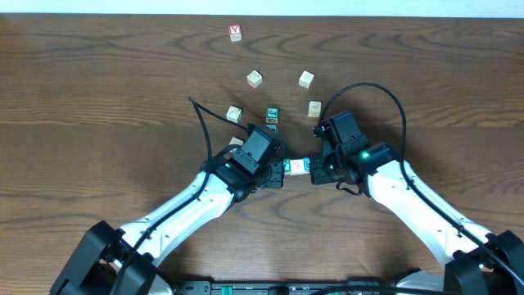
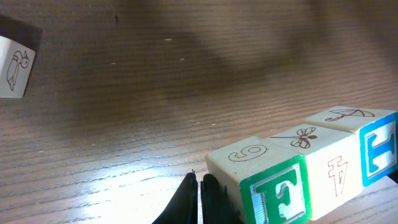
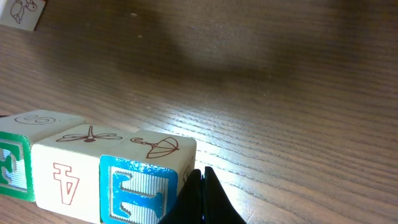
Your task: Lift 3 blocks
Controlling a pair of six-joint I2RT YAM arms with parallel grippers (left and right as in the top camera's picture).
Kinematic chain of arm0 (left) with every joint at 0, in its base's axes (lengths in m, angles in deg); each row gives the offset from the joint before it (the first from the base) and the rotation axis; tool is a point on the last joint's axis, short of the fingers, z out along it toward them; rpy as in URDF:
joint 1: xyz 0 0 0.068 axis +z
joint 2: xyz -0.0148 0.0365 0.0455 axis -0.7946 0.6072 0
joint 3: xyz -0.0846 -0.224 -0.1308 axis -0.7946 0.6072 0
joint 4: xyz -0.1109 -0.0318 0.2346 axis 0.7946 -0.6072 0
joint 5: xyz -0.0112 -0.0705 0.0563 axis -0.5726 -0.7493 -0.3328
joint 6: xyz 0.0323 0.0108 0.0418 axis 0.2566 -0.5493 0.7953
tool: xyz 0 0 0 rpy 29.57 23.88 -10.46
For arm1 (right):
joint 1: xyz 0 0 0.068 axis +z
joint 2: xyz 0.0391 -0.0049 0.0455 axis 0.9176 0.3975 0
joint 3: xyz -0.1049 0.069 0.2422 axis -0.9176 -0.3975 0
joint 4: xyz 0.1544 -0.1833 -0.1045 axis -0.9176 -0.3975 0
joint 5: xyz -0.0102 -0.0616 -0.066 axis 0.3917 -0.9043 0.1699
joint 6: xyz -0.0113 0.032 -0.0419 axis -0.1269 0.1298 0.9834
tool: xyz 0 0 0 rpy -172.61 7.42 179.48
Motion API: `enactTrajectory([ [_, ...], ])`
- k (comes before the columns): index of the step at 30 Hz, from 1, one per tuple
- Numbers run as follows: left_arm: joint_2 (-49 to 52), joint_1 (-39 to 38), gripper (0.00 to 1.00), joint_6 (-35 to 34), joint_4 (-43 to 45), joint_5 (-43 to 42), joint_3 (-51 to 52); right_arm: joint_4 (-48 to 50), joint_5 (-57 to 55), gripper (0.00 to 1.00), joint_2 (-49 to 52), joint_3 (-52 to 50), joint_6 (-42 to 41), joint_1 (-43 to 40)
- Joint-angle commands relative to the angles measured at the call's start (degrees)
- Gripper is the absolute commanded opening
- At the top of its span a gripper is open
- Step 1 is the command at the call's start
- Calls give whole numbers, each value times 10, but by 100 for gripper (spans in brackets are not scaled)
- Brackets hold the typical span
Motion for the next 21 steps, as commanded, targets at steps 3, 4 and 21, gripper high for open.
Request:
enactTrajectory([
  [3, -22, -19, 8, 10, 29, -97, -52, 7, 138, 1, -13, 27, 11, 37],
  [4, -23, -19, 7, 10, 29, -97, -52, 6, 138, 1, -14, 28, 12, 37],
  [21, -49, -19, 7, 10, 29, -95, -53, -15, 138, 1, -21, 49, 11, 37],
])
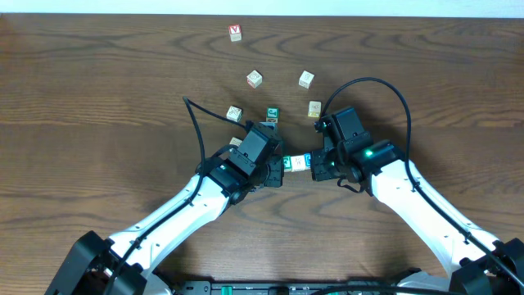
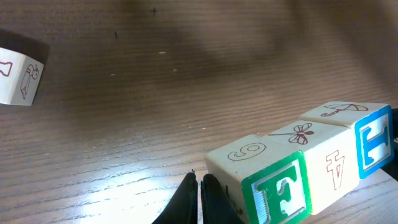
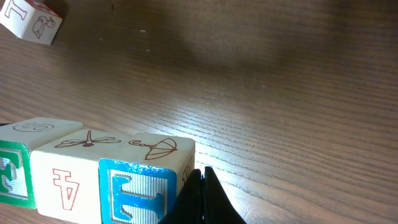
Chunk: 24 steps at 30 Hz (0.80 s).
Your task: Lift 3 blocks
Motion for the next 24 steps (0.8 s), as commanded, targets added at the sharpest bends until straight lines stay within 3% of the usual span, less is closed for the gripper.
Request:
enactTrajectory([
  [1, -20, -21, 7, 10, 32, -95, -52, 7, 146, 1, -7, 27, 11, 37],
  [24, -21, -21, 7, 10, 21, -89, -65, -1, 146, 1, -7, 37, 13, 37],
])
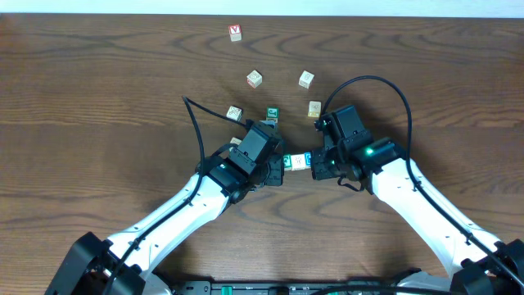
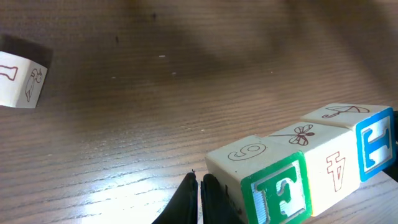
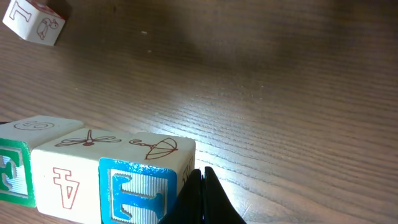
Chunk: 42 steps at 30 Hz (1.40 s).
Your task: Lift 3 blocks
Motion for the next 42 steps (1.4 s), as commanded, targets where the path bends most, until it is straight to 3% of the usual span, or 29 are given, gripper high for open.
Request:
enactTrajectory([
  [1, -19, -21, 7, 10, 31, -91, -57, 14, 147, 1, -7, 24, 13, 37],
  [42, -20, -20, 7, 10, 16, -89, -70, 14, 138, 1, -30, 26, 4, 36],
])
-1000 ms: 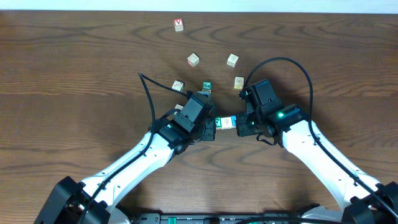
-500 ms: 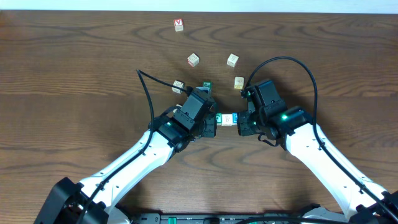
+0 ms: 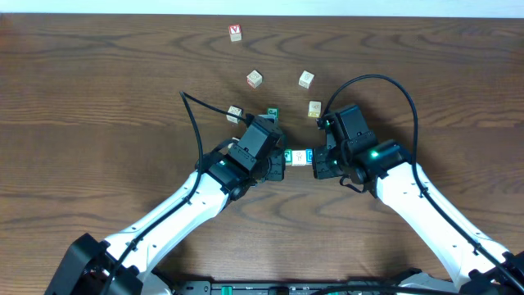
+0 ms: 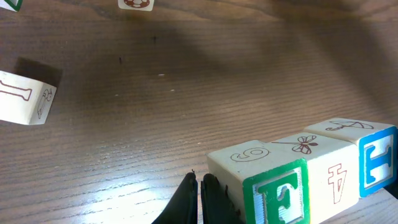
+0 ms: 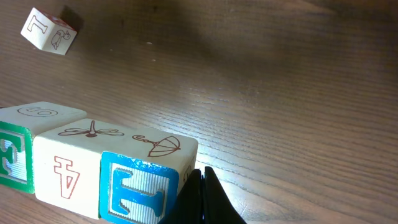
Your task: Lift 3 blocks
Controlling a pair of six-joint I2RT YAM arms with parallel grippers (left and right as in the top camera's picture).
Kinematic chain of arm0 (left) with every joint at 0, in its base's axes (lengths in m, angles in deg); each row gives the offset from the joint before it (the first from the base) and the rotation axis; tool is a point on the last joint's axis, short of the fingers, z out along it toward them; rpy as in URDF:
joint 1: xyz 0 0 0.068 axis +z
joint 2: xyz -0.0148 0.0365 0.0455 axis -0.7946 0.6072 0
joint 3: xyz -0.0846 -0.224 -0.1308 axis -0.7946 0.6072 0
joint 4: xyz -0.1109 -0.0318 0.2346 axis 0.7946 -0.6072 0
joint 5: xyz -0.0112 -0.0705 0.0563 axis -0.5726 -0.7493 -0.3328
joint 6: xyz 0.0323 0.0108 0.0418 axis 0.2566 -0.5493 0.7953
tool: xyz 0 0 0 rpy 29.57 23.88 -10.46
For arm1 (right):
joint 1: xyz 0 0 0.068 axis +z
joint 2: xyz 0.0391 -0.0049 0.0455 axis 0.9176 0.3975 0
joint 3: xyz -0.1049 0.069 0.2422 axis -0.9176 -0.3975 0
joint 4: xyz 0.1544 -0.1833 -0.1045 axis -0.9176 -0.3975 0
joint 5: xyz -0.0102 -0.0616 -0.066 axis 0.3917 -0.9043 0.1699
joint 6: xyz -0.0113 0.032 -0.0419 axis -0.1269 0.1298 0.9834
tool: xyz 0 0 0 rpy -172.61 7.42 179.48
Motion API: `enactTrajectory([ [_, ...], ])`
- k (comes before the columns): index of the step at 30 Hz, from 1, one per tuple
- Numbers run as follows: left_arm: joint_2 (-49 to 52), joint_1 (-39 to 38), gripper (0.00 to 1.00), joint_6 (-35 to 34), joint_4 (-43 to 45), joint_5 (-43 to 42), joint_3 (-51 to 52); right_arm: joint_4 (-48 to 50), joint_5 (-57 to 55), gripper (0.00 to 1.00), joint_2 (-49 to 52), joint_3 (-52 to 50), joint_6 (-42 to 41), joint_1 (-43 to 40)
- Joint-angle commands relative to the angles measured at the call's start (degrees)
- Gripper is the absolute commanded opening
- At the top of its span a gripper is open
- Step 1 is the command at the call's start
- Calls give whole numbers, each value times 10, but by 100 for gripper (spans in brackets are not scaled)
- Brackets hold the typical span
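Note:
Three wooden blocks form one row: a green F block [image 4: 273,193], a middle block with a red 4 [image 4: 333,177] and a blue E block [image 5: 140,186]. The row [image 3: 299,157] hangs above the table, pinched end to end between my two grippers. My left gripper [image 4: 200,186] is shut, its fingers pressing the green block's outer side. My right gripper [image 5: 201,182] is shut too and pushes against the blue block's outer side. On the overhead view the left gripper [image 3: 277,162] and right gripper [image 3: 321,161] flank the row.
Loose blocks lie on the far half of the table [image 3: 98,98]: a red one [image 3: 235,32], pale ones [image 3: 255,78] [image 3: 305,79] [image 3: 314,108] [image 3: 235,113] and a green one [image 3: 271,113]. A bone-marked block [image 4: 25,102] sits left in the left wrist view.
Both arms and the pinched row have shifted slightly toward the far side in the overhead view. In both wrist views the table and loose blocks look farther off, so the row is higher.
At the oldest moment the three-block row was squeezed between my two shut grippers close to the tabletop. At each later moment it sat a little farther from the near edge and the table receded in the wrist views. The row has stayed together.

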Motion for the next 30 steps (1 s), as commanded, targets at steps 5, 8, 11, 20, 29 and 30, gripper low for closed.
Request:
enactTrajectory([
  [5, -19, -22, 8, 10, 25, -102, -47, 16, 146, 1, -7, 25, 4, 36],
  [8, -20, -22, 7, 10, 25, -102, -47, 16, 146, 1, -7, 25, 4, 36],
  [11, -25, -22, 7, 10, 25, -102, -47, 16, 146, 1, -7, 25, 0, 36],
  [20, -31, -22, 7, 10, 25, -102, -47, 16, 146, 1, -7, 26, 0, 36],
  [29, -32, -22, 7, 10, 25, -101, -47, 16, 146, 1, -9, 27, 0, 36],
  [30, -32, -22, 7, 10, 25, -102, -47, 16, 146, 1, -9, 27, 0, 36],
])
